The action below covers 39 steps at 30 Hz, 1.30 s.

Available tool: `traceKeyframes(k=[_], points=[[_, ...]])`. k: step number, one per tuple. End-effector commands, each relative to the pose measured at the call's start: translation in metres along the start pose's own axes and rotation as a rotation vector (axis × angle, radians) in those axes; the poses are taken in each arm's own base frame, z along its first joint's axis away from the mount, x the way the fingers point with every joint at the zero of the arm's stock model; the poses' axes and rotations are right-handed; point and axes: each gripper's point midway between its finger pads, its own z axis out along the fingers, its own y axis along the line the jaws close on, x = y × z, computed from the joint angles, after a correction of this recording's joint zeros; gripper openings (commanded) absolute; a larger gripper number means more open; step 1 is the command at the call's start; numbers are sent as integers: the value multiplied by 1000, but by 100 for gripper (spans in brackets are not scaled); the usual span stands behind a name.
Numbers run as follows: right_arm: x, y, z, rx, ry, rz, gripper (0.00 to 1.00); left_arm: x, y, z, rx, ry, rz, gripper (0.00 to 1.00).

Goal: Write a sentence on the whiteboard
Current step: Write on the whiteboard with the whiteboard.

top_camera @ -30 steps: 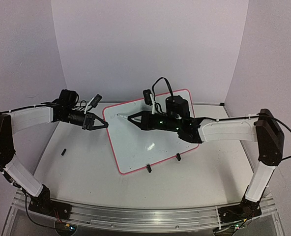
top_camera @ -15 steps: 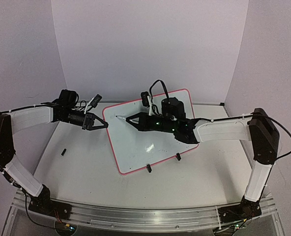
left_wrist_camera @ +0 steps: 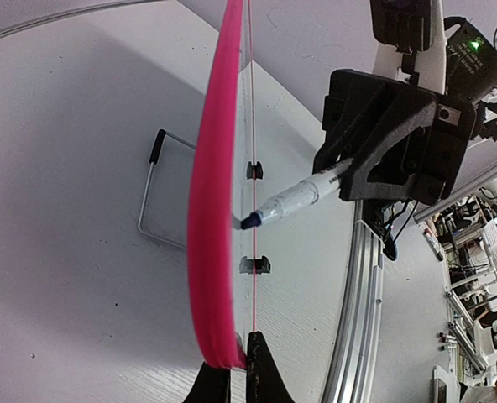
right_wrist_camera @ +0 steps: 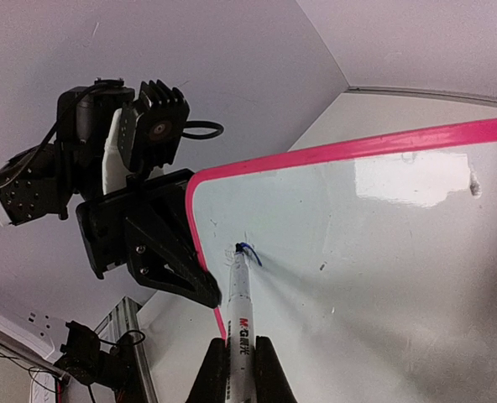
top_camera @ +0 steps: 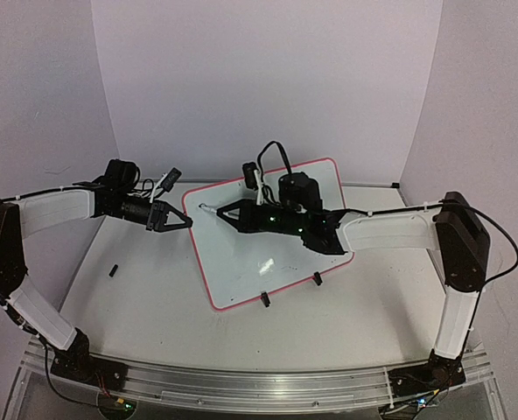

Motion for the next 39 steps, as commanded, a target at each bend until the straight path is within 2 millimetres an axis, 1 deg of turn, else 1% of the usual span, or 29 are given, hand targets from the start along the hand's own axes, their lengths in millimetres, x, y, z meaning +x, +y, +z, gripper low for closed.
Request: traceKeyframes(k=[1,6,8,13,20,24,27,32,39], points=[[4,5,8,-8,17,-20,0,-9,1,-2,-26,-7,88,0],[13,7,5,-5,37,-25,0,-9,1,-3,-28,-8,89,0],[16,3,0,20,33,-22,0,-10,1,-3,-29,-9,90,0],[8,-7,-15,94,-27,-17,0,-10,0,-3,-30,-11,91,0],[-1,-8,-28,125,-73,-19,0,-10,-1,-4,-30,-12,92,0],[5,-10,-29,124,-59,-16,0,-11,-1,-4,-32,-13,93,0],[16,-13,-27,121,-30,-3,0,-11,-1,-4,-33,-14,95,0],[28,-17,-27,120,1,11,0,-11,-1,-4,-35,-15,95,0],[33,-13,-26,95,23,4,0,-12,-1,-4,-35,-16,95,0]])
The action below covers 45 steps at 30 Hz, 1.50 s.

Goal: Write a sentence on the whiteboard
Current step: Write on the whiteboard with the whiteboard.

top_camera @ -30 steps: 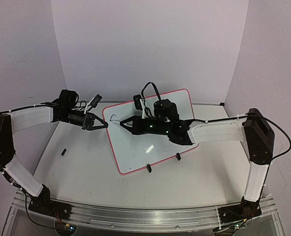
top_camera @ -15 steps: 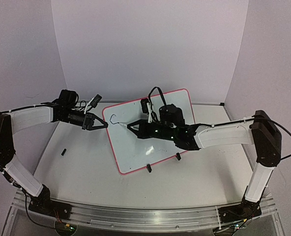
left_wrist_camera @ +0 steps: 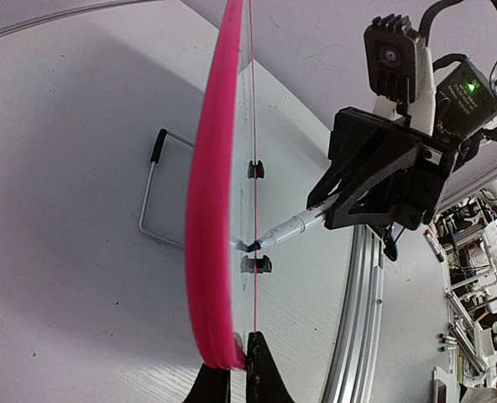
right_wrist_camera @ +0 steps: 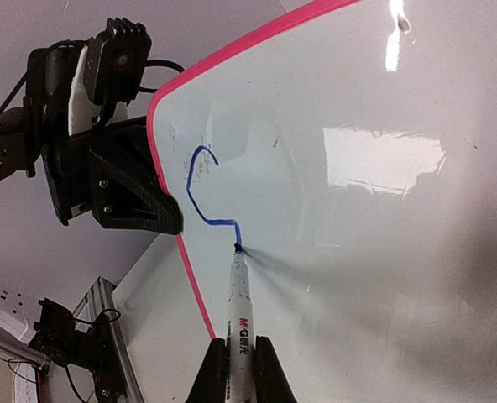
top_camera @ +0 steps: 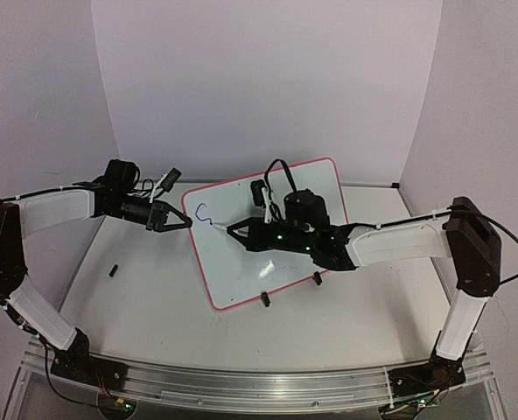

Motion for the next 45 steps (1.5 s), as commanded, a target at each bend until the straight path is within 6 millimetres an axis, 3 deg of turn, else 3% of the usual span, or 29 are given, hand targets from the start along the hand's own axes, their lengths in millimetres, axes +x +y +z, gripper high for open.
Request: traceKeyframes(k=[1,18,25,29,45], points=[[-1,5,-3,-18,4,-4,0,-12,-2,-4,-31,-17,99,0],[-7,39,13,-107,13,-46,0,-13,-3,-4,-30,-20,103,0],[-33,60,-16,-131,-57,-85,0,-14,-4,-5,-32,-21,106,0],[-43,53,-25,-69,-82,-116,0,-14,-4,-5,-30,-22,105,0],[-33,31,-5,-15,-48,-104,0,-15,-5,-6,-30,-25,111,0]])
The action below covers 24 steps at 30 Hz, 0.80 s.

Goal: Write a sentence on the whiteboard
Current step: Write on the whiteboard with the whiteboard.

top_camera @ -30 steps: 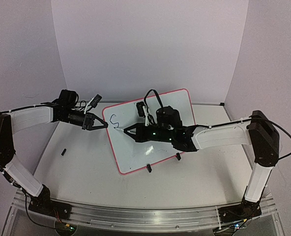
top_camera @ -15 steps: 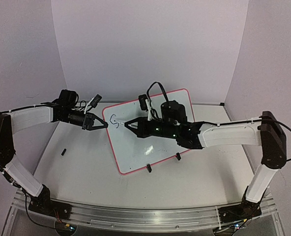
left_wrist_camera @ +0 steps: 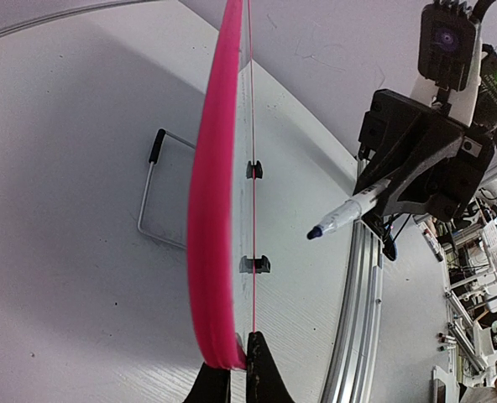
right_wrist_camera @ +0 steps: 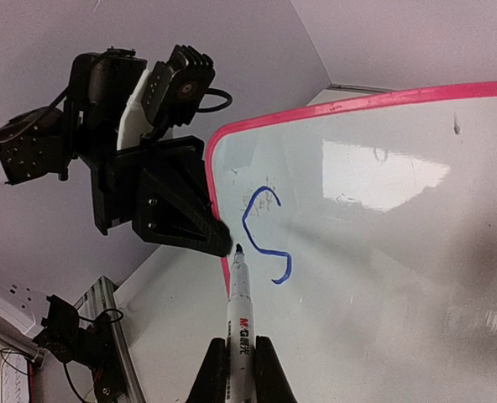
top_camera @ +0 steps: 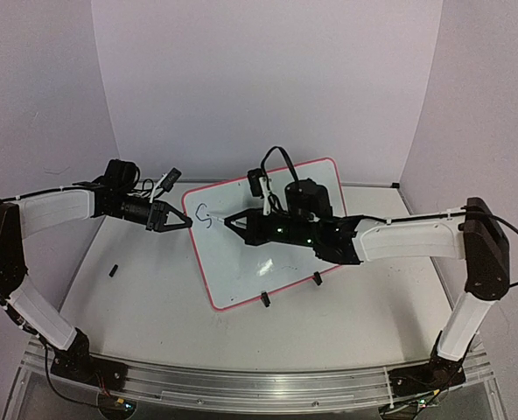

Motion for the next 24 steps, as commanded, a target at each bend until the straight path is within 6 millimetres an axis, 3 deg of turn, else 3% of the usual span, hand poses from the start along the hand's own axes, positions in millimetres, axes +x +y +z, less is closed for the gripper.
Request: traceKeyframes(k=[1,24], points=[[-13,-2,8,11,-32,-10,0,-15,-5,-6,-33,-25,110,0],[-13,-23,16,74,-40,19,0,-15,-5,-6,-33,-24,109,0]])
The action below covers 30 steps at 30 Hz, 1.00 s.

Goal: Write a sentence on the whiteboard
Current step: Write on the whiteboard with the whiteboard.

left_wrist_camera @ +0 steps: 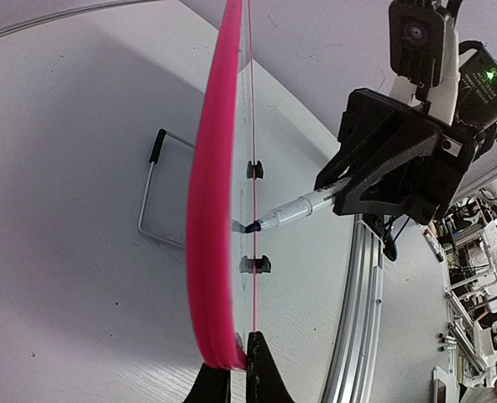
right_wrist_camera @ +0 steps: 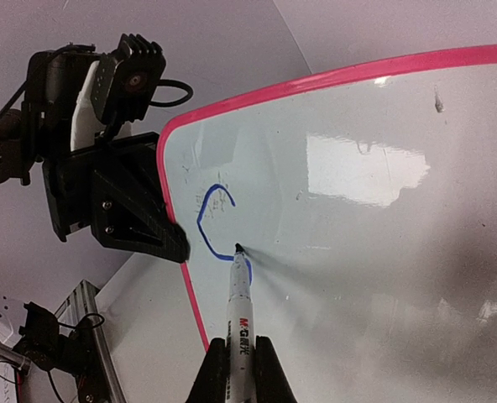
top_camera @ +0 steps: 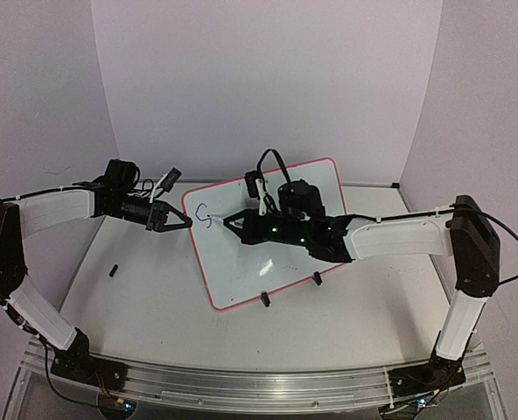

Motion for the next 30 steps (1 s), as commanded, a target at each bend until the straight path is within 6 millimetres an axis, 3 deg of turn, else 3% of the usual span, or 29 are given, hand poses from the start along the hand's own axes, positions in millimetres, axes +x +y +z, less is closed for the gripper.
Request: traceKeyframes(k=[1,7,12,17,23,30], points=[[-18,-3,-1,30,-57,8,0,-15,-5,-6,-31,-24,110,0],[-28,-12,-19,102,-106,-2,0,-16,-5,-6,-33,-25,112,0],[-31,-13,-23,107,-114,-10,0,-16,-5,-6,-32,-26,112,0],[-31,-7,-23,79,-107,-9,0,-16,-5,-7,-37,-26,113,0],[-45,10,-44,26,-142,-33,0,-16,-5,-7,-38,-26,114,0],[-51,15,-43,4,-144,-53,0,-16,-4,-6,-36,-25,113,0]])
